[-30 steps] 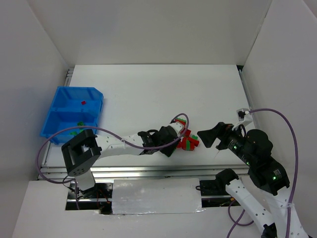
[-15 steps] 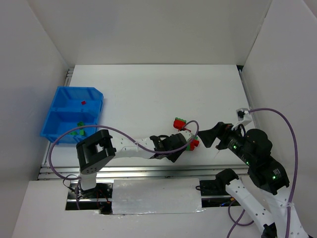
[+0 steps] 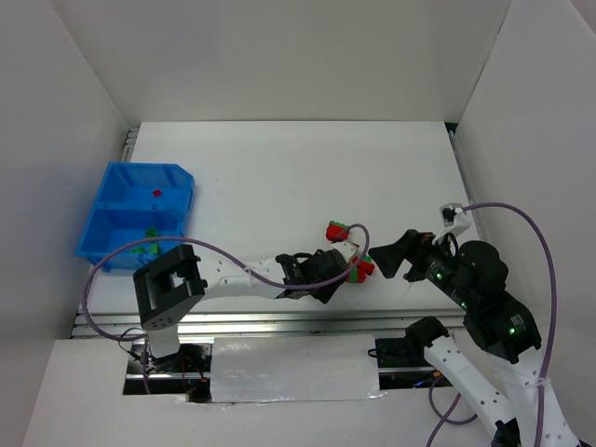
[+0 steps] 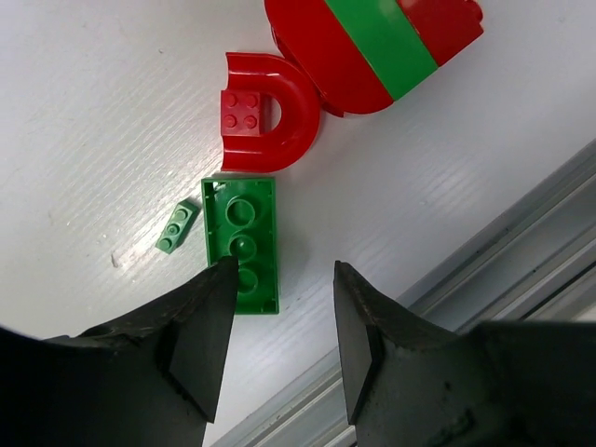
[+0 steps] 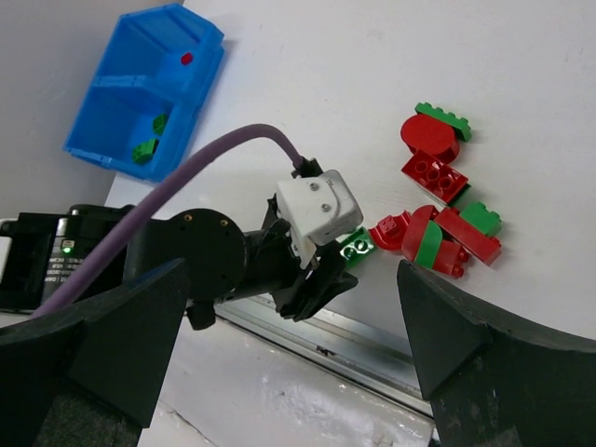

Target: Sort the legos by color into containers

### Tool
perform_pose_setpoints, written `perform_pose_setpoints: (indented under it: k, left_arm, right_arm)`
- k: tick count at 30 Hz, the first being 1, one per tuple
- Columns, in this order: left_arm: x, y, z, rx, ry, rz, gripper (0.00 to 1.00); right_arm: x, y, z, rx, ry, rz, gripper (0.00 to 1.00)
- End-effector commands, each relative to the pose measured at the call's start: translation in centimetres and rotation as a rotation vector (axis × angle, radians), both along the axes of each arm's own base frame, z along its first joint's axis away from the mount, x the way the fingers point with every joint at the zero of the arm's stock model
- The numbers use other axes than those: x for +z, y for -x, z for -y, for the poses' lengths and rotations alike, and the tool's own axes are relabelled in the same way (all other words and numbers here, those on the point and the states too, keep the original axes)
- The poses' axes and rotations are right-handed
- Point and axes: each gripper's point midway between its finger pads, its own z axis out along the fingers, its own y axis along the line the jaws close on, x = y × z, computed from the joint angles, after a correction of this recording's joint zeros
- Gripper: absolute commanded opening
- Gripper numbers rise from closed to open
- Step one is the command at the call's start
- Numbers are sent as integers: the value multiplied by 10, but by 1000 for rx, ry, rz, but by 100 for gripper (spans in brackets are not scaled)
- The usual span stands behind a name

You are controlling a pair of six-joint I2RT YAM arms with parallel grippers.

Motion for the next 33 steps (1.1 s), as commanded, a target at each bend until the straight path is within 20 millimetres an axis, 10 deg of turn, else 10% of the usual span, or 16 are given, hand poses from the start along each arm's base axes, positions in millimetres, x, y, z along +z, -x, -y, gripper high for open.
perform_pose_setpoints:
  k: [1,29,33]
  left_arm:
    - [24,2,0,31,50,34,58]
    - [-25,-4,-11,82,-65,-2,59]
    - [-33,3,-10,73,-62,-38,42]
  right_arm:
    - [7,-5,-6,22,-8,32,100]
    - [9,-10,-13,49,-11,26,100]
    - [7,-13,-19,67,-31,22,100]
